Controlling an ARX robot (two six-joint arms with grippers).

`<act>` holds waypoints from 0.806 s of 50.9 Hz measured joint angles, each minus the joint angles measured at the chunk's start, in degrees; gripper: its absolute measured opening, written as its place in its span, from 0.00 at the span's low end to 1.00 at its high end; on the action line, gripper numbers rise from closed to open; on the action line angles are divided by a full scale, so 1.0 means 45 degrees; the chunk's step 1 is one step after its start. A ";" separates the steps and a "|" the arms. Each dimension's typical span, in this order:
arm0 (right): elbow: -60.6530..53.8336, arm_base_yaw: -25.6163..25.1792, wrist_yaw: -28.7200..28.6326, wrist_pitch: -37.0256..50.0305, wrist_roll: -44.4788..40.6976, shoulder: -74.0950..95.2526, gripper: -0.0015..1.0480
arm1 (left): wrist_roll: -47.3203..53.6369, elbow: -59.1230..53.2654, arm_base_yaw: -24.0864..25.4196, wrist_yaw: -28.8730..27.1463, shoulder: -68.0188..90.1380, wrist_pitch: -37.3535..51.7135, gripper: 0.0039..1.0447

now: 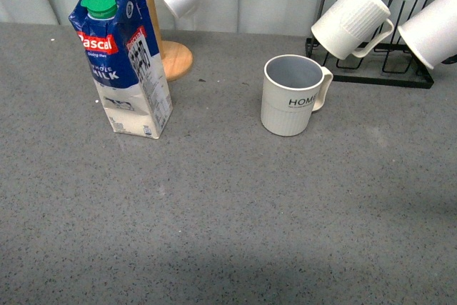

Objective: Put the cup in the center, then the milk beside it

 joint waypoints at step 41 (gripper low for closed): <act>-0.2069 -0.0855 -0.0869 -0.6343 -0.0005 -0.8544 0.01 | 0.0005 0.0000 0.0000 0.0000 0.0000 0.0000 0.94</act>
